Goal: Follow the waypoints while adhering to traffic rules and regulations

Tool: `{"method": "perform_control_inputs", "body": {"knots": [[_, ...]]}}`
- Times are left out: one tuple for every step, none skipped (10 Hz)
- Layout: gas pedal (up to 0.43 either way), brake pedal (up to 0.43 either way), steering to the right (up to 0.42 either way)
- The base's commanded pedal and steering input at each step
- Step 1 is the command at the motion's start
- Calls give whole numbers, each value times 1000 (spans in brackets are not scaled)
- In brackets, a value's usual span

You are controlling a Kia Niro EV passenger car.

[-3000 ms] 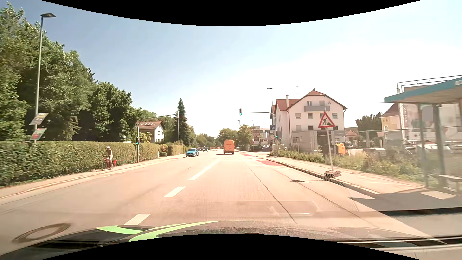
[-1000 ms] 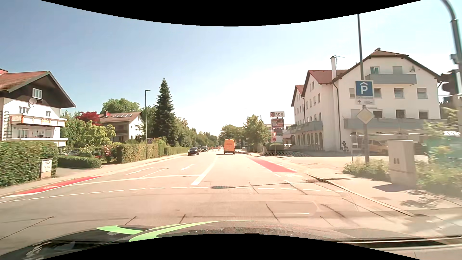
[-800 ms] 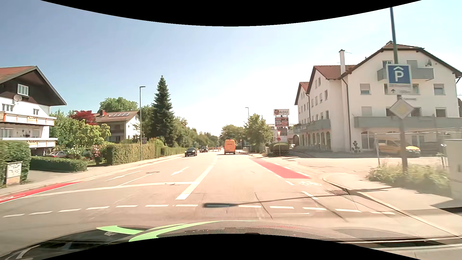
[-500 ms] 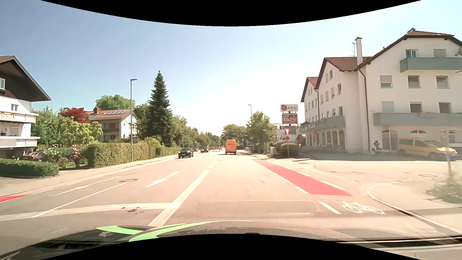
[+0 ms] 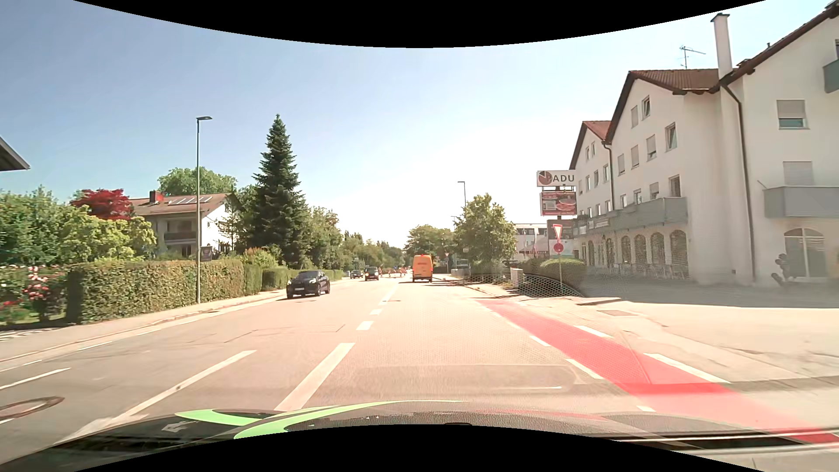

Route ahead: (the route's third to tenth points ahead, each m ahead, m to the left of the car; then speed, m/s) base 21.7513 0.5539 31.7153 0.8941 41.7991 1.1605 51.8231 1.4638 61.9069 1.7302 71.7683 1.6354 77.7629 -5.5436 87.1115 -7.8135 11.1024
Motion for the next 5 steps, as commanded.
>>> {"method": "perform_control_inputs", "body": {"knots": [[39,0,-6],[39,0,-6],[39,0,-6],[28,0,-5],[28,0,-5]]}}
